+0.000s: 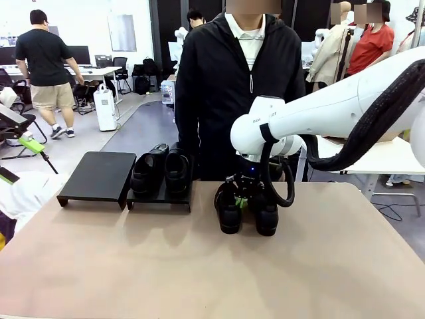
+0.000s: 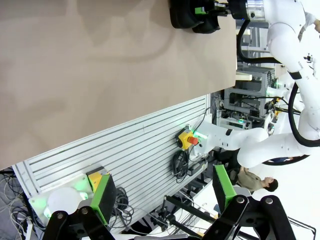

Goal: Organize the shoes by placing them on the stand.
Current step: Pick up one Shoe and place it in the middle of the table.

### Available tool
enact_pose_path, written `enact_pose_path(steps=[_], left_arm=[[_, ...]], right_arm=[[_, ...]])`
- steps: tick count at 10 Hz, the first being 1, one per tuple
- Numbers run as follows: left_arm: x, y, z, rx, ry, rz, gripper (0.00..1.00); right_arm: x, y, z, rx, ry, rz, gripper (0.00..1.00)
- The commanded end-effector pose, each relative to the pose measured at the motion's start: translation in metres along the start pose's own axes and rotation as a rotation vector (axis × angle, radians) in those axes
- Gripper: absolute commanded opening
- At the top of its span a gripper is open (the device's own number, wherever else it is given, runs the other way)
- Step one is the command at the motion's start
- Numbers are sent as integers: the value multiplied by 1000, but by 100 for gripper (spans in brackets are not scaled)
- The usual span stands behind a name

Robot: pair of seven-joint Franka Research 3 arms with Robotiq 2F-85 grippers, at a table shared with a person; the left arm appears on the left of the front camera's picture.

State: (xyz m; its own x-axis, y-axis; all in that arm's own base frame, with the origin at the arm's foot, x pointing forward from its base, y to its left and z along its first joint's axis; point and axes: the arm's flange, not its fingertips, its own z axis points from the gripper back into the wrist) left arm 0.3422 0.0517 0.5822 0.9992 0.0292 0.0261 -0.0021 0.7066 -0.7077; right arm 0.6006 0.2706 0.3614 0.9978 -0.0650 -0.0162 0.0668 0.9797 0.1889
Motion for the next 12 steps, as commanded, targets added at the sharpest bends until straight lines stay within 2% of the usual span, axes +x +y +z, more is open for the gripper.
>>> enact_pose_path(steps=[1,3,5,6,8,9,10,11,12], left_arm=[[-2,0,2,1,7,6,100],[-2,0,2,1,7,6,100],[-2,0,2,1,7,6,100],[-2,0,2,1,7,6,100],[-2,0,2,1,7,6,100],[-2,0,2,1,7,6,100],[-2,0,2,1,7,6,100],[-2,0,2,1,7,6,100],[-2,0,2,1,7,6,100]], right_arm=[[-6,1,-7,-3,28,3,0],[-14,6,4,16,33,43,0],[-42,17,56,55,24,115,0],[-68,21,86,67,34,130,0],[-142,13,132,78,52,131,0],[-173,3,140,104,48,133,0],[-206,-13,143,135,3,110,0],[-224,-23,141,169,-49,51,0],[-223,-24,136,172,-46,47,0]])
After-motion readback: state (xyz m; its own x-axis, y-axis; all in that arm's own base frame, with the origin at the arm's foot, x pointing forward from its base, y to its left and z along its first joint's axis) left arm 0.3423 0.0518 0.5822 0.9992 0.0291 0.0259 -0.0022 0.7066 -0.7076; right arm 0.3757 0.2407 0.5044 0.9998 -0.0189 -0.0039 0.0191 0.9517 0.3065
